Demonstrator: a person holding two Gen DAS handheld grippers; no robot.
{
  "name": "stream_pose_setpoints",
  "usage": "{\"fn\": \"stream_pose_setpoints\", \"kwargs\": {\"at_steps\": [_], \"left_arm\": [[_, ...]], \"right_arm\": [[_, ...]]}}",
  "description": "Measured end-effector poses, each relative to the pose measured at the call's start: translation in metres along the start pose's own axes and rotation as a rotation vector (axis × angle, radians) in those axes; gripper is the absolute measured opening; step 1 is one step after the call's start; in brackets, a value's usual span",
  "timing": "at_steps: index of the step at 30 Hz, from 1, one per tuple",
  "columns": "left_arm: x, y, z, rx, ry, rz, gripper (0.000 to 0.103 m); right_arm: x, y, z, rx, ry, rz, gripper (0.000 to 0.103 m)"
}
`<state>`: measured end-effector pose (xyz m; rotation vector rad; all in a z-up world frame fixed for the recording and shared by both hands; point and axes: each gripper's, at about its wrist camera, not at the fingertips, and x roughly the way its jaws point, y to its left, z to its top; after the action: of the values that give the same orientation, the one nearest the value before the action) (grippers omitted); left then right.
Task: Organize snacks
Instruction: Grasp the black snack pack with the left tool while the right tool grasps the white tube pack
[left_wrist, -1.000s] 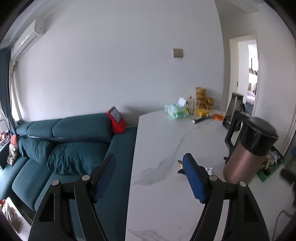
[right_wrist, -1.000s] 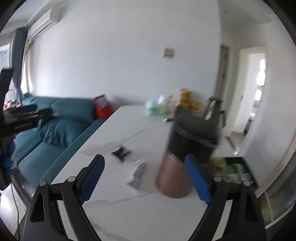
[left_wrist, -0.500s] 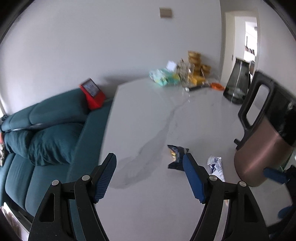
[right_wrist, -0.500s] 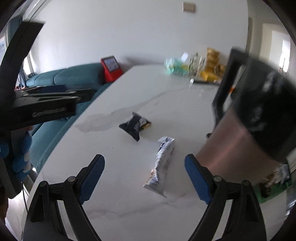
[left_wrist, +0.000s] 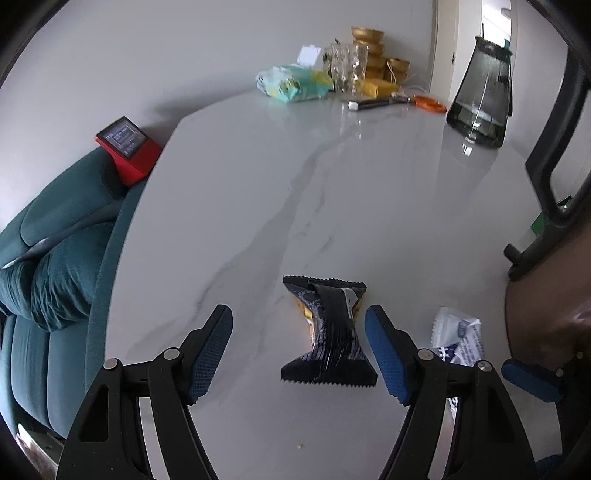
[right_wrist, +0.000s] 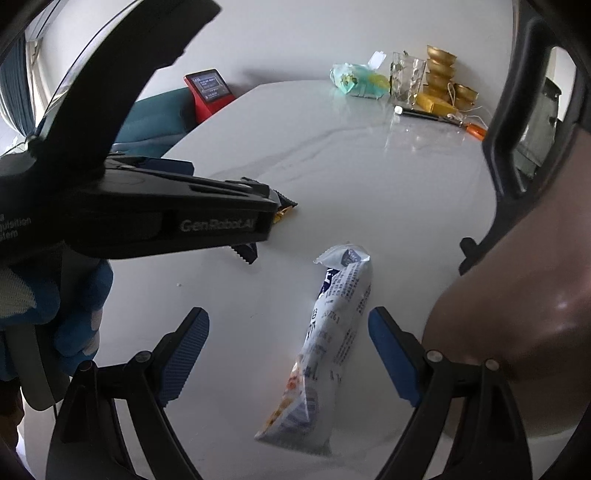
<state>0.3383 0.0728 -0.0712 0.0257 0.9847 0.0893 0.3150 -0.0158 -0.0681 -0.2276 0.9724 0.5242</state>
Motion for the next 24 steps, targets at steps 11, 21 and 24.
{"fn": "stream_pose_setpoints", "kwargs": {"at_steps": [11,21,24], "left_arm": [[0.021,-0.006,0.003,0.020,0.058,-0.034,0.068],[0.033,-0.013,0.004,0.033,0.089,-0.076,0.044],[0.034,-0.015,0.005,0.041,0.086,-0.089,0.036]], "right_arm": [[0.011,-0.013,-0.005,0.031,0.018,0.008,0.075],[0.017,-0.017,-0.010,0.031,0.036,0.019,0.049],[0.018,-0.015,-0.010,0.013,0.038,0.018,0.041]]}}
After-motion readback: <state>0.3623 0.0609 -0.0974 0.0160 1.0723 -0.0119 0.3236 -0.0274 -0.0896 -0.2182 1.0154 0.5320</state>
